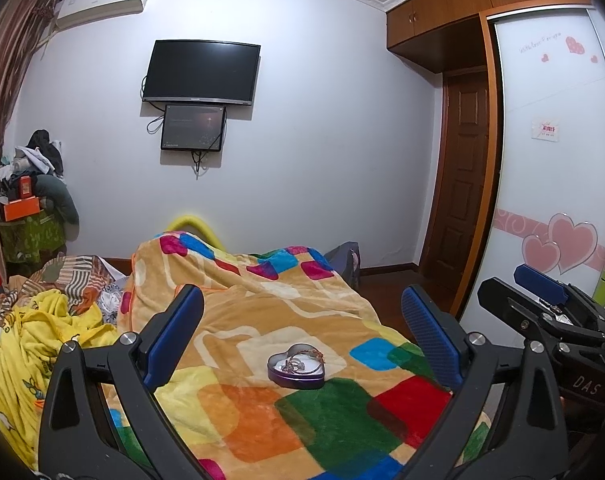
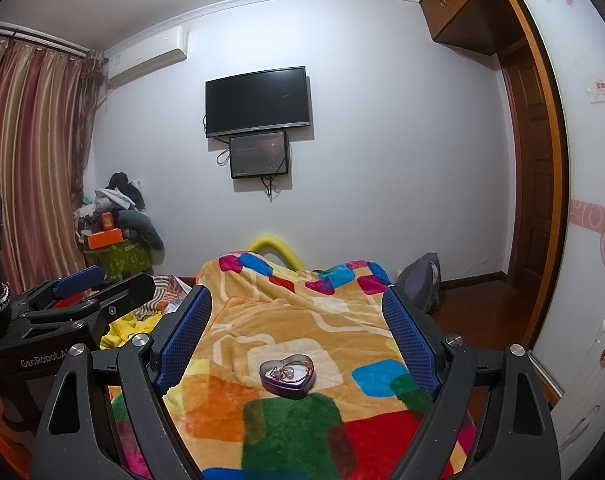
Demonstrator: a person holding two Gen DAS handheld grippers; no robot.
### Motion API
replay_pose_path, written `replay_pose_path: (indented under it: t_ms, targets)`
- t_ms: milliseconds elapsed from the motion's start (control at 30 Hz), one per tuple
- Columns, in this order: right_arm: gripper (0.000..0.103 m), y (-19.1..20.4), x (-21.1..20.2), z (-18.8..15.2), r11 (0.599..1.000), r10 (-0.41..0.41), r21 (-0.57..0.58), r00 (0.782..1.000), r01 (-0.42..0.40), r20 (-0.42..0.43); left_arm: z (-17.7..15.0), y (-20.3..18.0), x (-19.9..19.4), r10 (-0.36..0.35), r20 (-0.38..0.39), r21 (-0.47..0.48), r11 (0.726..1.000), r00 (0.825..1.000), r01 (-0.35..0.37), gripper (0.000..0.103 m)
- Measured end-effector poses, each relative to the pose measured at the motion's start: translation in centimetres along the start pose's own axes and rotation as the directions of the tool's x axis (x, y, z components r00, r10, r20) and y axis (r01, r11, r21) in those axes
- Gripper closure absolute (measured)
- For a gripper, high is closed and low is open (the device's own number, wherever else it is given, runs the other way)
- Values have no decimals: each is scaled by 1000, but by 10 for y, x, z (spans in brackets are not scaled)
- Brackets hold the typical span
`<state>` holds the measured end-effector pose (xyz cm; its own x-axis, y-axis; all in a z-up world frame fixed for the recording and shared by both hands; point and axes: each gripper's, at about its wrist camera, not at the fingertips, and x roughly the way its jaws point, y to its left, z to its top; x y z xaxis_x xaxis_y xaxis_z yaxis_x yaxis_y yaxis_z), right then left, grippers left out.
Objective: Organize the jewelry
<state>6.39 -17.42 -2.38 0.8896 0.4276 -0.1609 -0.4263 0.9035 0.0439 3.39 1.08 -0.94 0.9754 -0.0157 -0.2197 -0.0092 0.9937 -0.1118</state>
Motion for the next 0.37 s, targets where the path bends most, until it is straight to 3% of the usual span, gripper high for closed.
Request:
replay_pose_path:
  t_ms: [367]
  targets:
    - [18,-3,2,-1,1000,-3,11,1000,3,-3,-1,-1,2,1,-4,2,1000,1000,-1,3]
